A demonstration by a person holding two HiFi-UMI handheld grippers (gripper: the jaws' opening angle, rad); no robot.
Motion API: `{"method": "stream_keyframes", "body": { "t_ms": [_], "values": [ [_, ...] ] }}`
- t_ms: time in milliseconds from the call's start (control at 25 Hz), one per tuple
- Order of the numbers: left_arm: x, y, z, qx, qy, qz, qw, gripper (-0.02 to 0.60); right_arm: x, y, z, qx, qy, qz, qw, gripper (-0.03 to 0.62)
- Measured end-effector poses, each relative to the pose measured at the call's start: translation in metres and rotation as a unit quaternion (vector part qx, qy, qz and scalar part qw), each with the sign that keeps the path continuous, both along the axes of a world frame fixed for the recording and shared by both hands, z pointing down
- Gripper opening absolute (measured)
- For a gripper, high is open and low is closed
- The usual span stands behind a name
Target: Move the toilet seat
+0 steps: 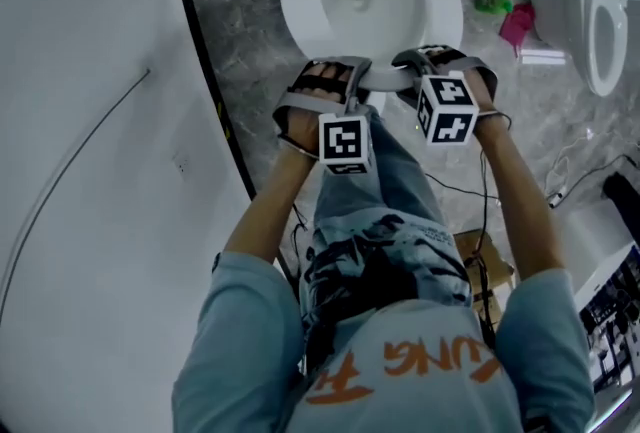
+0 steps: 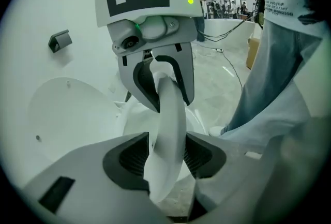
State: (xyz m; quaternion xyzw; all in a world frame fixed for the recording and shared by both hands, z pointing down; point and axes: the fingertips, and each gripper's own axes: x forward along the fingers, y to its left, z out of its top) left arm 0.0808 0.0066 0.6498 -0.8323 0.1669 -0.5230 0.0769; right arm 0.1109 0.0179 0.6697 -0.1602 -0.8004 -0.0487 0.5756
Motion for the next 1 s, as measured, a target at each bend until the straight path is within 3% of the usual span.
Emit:
{"method": "stream_keyframes", "body": {
  "t_ms": [160, 480, 680, 840, 1000],
  "values": [
    [-0.006, -0.019, -0.039, 0.014, 0.007, 0.017, 0.9997, 0.142, -0.007, -0.032, -0.037, 0.055, -0.013, 0.011, 0.998, 0.167],
    [-0.018, -0.089, -0.111, 0.090, 0.012, 0.022, 0.9956, 0.138, -0.023, -0.100, -0.097, 0.124, -0.038, 0.072, 0.989, 0.123],
    [-0.029, -0.127, -0.143, 0.111, 0.015, 0.013, 0.9937, 0.138, -0.032, -0.136, -0.131, 0.154, -0.039, 0.089, 0.983, 0.156],
    [-0.035, -0.151, -0.159, 0.115, 0.032, 0.004, 0.9928, 0.138, -0.035, -0.164, -0.162, 0.190, -0.054, 0.102, 0.975, 0.094],
    [-0.045, -0.181, -0.170, 0.122, 0.033, -0.012, 0.9919, 0.138, -0.033, -0.195, -0.187, 0.224, -0.057, 0.118, 0.966, 0.072]
  ]
}}
